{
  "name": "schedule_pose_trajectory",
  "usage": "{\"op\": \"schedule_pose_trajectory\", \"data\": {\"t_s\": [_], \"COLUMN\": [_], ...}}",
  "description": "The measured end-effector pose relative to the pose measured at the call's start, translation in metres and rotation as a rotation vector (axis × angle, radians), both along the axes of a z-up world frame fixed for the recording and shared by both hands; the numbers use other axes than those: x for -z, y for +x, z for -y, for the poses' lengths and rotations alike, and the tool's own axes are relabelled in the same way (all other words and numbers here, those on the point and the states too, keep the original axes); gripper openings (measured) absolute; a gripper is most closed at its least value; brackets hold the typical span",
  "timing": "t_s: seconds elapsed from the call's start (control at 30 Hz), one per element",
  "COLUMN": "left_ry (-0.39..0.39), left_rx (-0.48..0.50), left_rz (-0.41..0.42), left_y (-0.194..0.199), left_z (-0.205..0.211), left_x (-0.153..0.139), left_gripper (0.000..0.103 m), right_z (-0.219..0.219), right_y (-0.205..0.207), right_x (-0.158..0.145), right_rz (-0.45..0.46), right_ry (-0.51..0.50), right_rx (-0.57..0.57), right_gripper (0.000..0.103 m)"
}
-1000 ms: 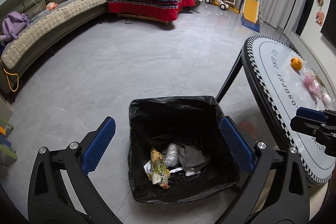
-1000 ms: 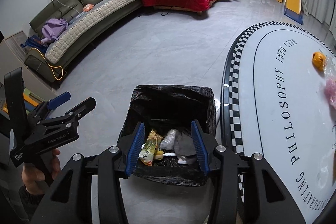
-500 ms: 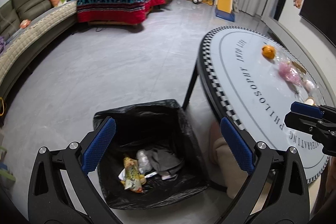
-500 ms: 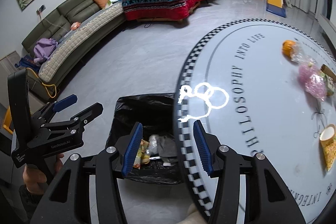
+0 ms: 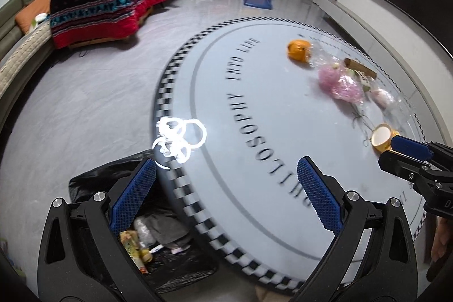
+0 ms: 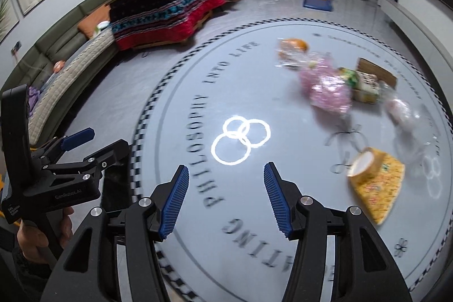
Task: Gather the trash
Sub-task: 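Move both tools back over the table toward the remaining trash, then grasp the pink-filled plastic bag with the left tool while the right tool grasps the yellow soybean snack bag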
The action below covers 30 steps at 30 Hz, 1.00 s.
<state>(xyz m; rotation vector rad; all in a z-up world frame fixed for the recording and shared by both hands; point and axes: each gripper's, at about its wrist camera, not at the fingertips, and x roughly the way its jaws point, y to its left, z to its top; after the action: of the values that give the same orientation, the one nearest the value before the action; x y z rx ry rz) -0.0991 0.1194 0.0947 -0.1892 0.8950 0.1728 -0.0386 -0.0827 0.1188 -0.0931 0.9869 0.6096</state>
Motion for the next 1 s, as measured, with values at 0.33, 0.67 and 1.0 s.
{"op": "schedule_pose_trajectory", "data": {"t_s": [0.33, 0.67, 1.0], "left_ry": [-0.053, -0.097, -0.114], "left_rx": [0.082, 0.12, 0.142], "left_rz": [-0.035, -0.103, -0.151], "left_y": [0.076, 0.142, 0.206], "left_z": [0.071, 0.117, 0.152], "left_x": [0.007, 0.029, 0.049], "left_gripper": [0.097, 0.097, 0.097], "right_z": [0.084, 0.09, 0.096], "right_y": [0.056, 0.084, 0.088], "right_x": [0.034, 0.07, 0.069], "right_rz": [-0.023, -0.032, 0.021], "right_ry": [-0.069, -0.128, -0.138], "right_rx": [0.163, 0.214, 0.161], "right_gripper": [0.057, 0.057, 0.04]}}
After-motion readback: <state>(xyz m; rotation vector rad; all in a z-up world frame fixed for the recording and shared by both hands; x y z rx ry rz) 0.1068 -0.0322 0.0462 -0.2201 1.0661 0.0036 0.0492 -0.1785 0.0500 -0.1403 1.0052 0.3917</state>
